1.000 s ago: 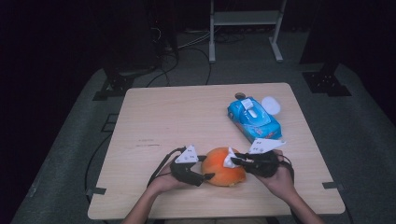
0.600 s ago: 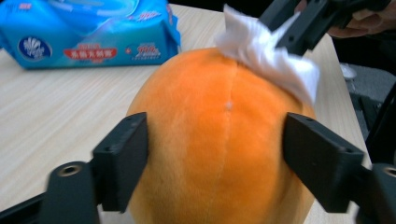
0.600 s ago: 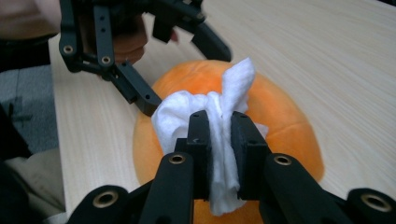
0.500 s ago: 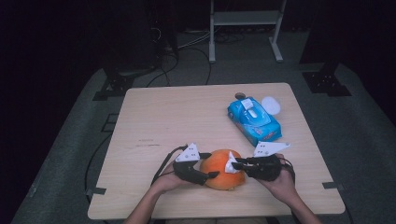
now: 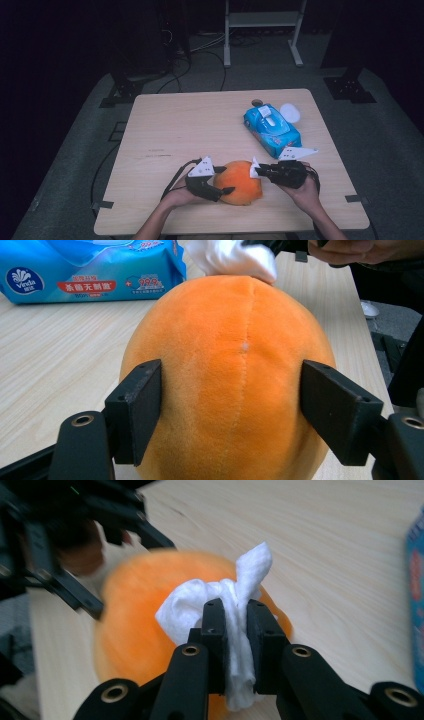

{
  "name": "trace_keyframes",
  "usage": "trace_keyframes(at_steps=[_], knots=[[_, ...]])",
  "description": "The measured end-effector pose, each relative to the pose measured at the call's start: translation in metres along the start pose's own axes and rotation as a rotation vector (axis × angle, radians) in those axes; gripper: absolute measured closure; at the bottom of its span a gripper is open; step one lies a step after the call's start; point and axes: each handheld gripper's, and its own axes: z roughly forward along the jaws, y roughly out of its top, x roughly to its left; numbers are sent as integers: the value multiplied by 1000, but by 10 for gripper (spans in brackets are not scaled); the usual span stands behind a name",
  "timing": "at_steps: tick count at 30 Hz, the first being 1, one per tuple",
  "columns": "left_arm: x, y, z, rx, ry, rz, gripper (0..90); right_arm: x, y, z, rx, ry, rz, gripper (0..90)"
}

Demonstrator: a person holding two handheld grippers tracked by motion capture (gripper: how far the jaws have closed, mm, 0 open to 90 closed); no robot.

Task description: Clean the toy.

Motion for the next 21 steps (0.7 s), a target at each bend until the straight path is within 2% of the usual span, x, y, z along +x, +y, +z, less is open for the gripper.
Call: trace_keyframes(at_steps=[3, 6, 9, 13, 17, 21], knots=[[1, 0, -1, 6, -1, -2, 268, 3, 4, 3, 0, 5, -12, 786], [3, -1, -2, 4, -5, -11, 268, -4, -1, 4, 12, 13, 16, 786], [5, -2, -3, 1, -12, -24, 268, -13, -10, 3, 41, -6, 51, 786], [4, -1, -1, 5, -4, -22, 266, -19, -18, 3, 55, 0, 101, 787], [0, 2, 0, 13, 8, -6, 255, -11, -8, 4, 33, -12, 73, 790], [-3, 4, 2, 9, 8, 9, 253, 0, 5, 2, -30, 38, 45, 789]])
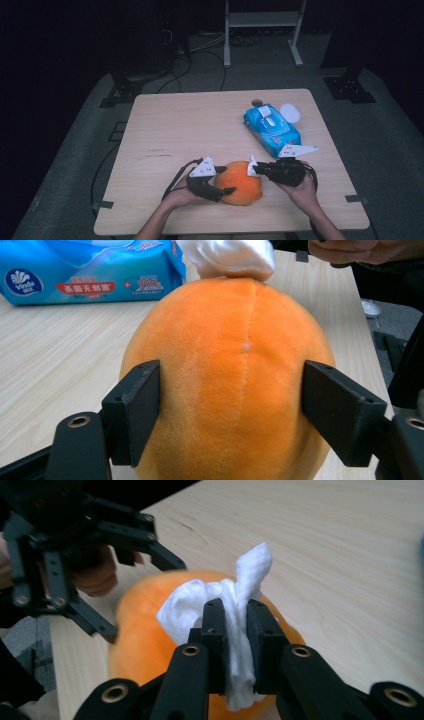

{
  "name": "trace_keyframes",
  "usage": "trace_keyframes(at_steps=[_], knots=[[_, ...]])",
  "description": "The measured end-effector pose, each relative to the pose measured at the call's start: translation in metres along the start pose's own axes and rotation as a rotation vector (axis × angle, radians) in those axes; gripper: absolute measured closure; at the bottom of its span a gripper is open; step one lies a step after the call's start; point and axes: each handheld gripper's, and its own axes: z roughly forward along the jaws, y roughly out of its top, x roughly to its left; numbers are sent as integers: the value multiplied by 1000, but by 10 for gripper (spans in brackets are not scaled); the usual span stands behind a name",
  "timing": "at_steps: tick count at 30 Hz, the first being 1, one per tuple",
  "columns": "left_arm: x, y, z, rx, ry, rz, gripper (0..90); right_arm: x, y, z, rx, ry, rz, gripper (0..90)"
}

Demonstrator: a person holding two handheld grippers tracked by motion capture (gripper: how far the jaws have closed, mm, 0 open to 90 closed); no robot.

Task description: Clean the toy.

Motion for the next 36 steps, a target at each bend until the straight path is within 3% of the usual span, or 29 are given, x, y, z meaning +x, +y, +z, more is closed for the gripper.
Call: trace_keyframes(at_steps=[2, 9, 15, 17, 21, 23, 26, 30, 32, 34, 36], knots=[[0, 1, -1, 7, 2, 9, 252, 3, 0, 2, 12, -14, -27, 789], [-2, 4, 0, 4, 18, 5, 252, -6, -9, -3, 41, -43, 3, 790], [-15, 14, 6, 28, 48, 66, 245, 23, 10, 6, 15, -1, -95, 788], [-15, 13, 5, 35, 48, 66, 246, 29, 11, 9, 38, -19, -144, 788], [-13, 11, 3, 24, 34, 44, 249, 22, 8, 7, 46, -27, -128, 787], [-13, 11, 4, 24, 33, 43, 249, 12, 3, 0, 44, -45, -93, 787], [-16, 14, 7, 33, 43, 50, 248, 12, 2, -2, 37, -53, -81, 788], [-23, 18, 9, 48, 53, 86, 242, 30, 10, 7, 32, -15, -134, 787], [-23, 18, 7, 56, 46, 94, 230, 39, 13, 13, 52, -27, -178, 788], [-18, 18, 3, 28, 13, 50, 189, 37, 11, 13, 59, -22, -178, 788], [-12, 19, 1, 15, 25, 4, 127, 35, 8, 11, 59, -18, -171, 788]])
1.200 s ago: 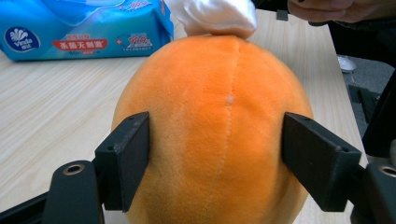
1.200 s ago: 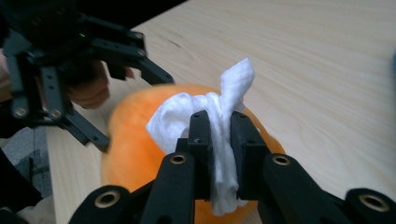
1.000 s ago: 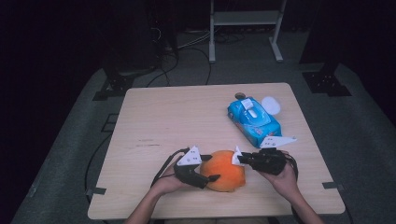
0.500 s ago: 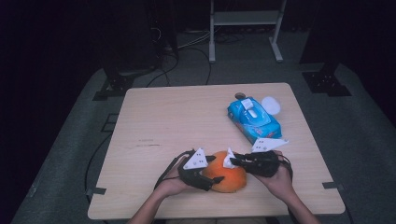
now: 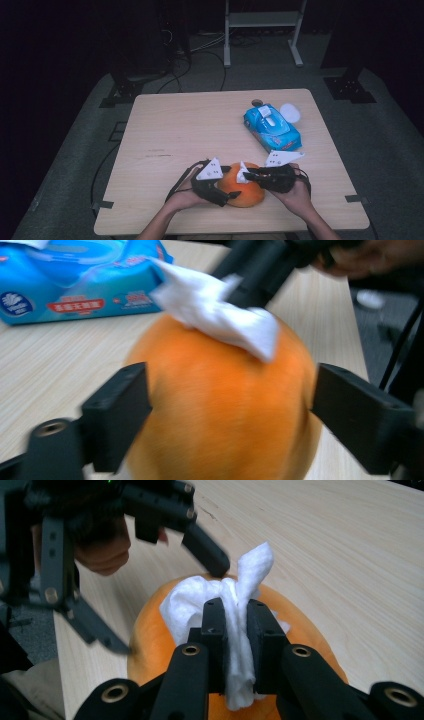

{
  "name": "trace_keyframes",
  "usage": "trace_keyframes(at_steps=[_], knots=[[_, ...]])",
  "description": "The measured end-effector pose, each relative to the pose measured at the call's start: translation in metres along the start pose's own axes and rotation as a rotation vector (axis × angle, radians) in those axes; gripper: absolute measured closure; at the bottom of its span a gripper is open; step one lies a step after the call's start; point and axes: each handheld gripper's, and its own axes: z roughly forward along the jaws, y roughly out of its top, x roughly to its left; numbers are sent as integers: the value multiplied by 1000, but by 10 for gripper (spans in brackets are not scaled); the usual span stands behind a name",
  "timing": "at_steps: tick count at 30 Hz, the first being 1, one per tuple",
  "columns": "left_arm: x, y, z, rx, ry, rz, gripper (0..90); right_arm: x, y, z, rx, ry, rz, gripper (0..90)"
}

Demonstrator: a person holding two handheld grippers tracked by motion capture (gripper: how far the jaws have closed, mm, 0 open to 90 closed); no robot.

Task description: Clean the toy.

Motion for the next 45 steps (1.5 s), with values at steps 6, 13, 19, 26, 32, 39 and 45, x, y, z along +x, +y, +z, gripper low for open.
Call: trace_keyframes(at_steps=[6, 13, 19, 26, 32, 39, 45], knots=[[4, -9, 7, 25, -21, -59, 136, -2, -3, -4, 7, 5, -6, 786], [-3, -4, 6, 63, 11, 4, 200, 7, 3, -1, -1, -2, -33, 785], [7, -10, 4, 30, -36, -54, 107, 1, -3, -3, 9, 11, -16, 784], [5, -11, 5, 32, -32, -35, 198, -6, -6, -13, 9, -14, -12, 780], [0, -6, 5, 56, -14, -15, 222, 5, 0, -8, -2, -13, -38, 788], [4, -10, 4, 51, -21, -29, 238, -1, -3, -12, 31, -21, -61, 787], [4, -9, 3, 43, -39, -23, 203, -11, -12, -23, 43, -26, -18, 788]])
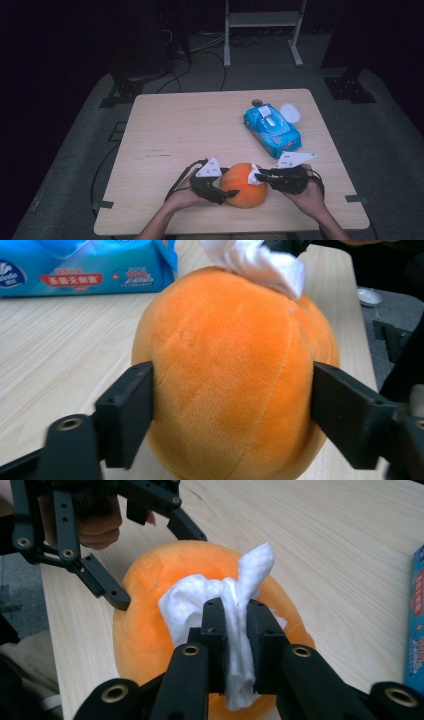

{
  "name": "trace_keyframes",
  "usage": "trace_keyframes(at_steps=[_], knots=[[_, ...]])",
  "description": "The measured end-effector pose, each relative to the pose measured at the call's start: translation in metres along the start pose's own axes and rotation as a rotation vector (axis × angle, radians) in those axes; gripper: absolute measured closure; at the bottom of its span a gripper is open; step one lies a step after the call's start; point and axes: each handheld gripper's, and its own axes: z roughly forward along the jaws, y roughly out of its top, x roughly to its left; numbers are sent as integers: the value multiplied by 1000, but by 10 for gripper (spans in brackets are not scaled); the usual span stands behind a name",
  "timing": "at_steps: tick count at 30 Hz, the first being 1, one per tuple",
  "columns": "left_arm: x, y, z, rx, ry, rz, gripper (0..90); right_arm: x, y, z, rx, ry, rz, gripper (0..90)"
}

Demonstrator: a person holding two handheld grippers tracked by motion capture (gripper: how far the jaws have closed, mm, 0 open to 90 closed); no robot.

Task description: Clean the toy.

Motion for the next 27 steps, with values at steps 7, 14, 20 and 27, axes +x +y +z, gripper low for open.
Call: trace_keyframes(at_steps=[7, 14, 20, 27], knots=[[13, -8, 3, -25, -45, -100, 75, -2, -1, 1, -2, 29, -2, 788], [11, -6, -1, -57, -58, -127, 302, 0, 3, 7, -27, 41, 27, 792], [6, 14, -22, -83, 48, -44, 325, -2, 10, 5, -77, 17, 41, 795], [0, 18, -16, -47, 78, -11, 318, 11, 21, 10, -104, 42, 12, 798]])
